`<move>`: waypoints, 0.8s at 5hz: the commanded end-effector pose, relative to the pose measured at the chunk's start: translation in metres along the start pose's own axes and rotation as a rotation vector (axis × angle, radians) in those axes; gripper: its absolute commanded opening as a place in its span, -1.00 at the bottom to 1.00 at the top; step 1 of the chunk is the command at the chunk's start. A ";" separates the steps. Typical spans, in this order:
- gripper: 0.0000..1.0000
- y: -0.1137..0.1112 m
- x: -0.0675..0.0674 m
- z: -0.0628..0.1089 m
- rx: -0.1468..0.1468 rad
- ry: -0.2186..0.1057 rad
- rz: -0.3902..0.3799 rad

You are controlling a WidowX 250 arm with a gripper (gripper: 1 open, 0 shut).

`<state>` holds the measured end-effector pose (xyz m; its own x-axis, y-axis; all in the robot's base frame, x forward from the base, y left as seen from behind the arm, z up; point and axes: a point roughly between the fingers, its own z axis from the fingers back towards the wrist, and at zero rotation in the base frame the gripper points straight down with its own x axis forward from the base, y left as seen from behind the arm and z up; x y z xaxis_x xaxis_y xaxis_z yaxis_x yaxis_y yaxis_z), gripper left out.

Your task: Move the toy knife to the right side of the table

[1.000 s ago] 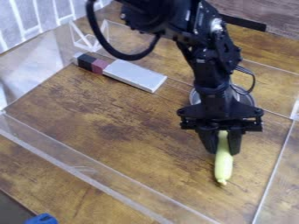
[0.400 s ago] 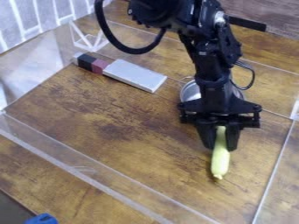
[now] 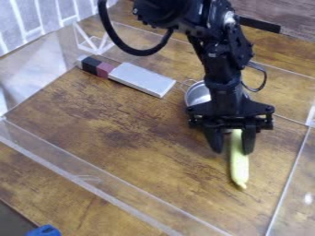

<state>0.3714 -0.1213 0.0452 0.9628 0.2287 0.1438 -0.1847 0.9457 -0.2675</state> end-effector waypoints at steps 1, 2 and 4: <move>1.00 0.001 0.008 0.030 -0.030 -0.072 -0.010; 1.00 0.012 0.014 0.039 -0.019 -0.081 0.021; 1.00 0.024 0.030 0.067 -0.009 -0.113 0.055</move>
<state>0.3731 -0.0832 0.0720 0.9457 0.2894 0.1478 -0.2465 0.9352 -0.2540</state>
